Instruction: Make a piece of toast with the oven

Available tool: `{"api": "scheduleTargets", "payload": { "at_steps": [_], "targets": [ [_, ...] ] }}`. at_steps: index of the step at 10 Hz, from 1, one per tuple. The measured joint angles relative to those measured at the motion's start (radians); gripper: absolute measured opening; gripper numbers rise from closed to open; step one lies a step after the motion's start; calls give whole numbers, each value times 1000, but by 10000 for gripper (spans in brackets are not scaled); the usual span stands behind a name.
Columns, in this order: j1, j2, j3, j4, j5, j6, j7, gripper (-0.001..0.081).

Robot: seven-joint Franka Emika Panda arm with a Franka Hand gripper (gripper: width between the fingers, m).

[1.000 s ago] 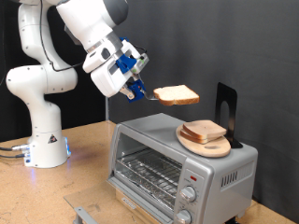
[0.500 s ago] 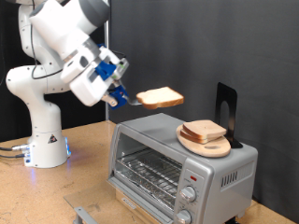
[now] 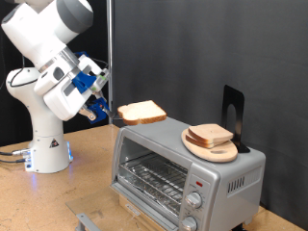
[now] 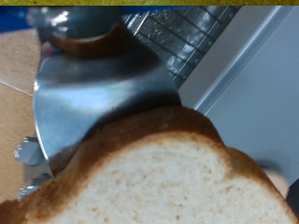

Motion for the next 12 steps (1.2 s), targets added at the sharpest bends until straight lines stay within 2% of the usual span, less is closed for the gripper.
{"api": "scheduleTargets", "payload": {
  "at_steps": [2,5,8,10,12],
  "targets": [
    [-6,6,-66,-3,-1,-53,-148,477],
    [-39,65,-134,11,-33,-39,-219,477],
    [-46,168,-137,27,-47,50,-230,477],
    [-46,214,-139,37,-37,59,-256,477],
    [-46,228,-141,44,-35,58,-262,477]
  ]
}}
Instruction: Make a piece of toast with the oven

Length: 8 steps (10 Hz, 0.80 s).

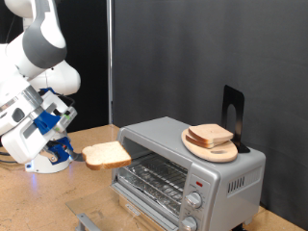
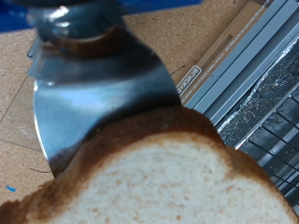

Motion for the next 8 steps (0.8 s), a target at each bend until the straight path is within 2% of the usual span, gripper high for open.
{"api": "scheduleTargets", "payload": {
  "at_steps": [2,4,8],
  "targets": [
    [0,3,9,-17,-32,30,3,477],
    [3,19,43,-51,-68,130,25,477],
    [20,54,100,-82,-33,223,35,477]
  ]
}}
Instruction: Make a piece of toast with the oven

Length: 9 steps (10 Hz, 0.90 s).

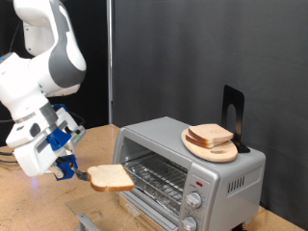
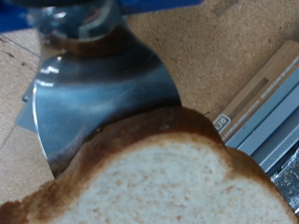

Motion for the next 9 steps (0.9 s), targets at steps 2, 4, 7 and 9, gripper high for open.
{"api": "scheduleTargets", "payload": {
  "at_steps": [2,4,7,9],
  "targets": [
    [14,0,25,-18,32,28,0,477],
    [22,0,54,-36,37,45,11,477],
    [31,-7,99,-66,28,53,45,477],
    [43,-19,130,-83,38,61,49,477]
  ]
}}
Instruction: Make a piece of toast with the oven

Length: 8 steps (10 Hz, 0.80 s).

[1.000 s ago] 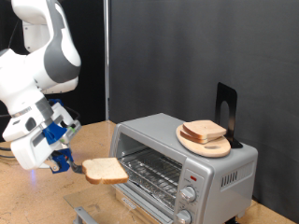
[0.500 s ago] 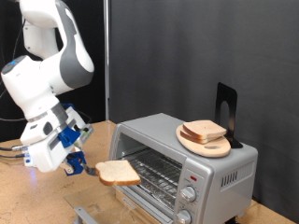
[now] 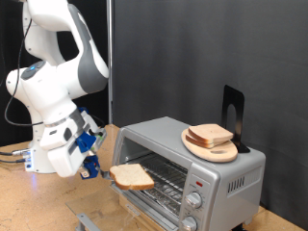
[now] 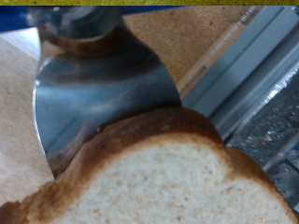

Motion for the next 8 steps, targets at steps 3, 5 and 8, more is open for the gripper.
{"api": "scheduleTargets", "payload": {
  "at_steps": [3,5,8],
  "targets": [
    [25,-19,31,-11,22,18,-22,477],
    [32,-20,34,-11,33,20,-107,477],
    [32,-13,35,-4,32,20,-185,477]
  ]
}}
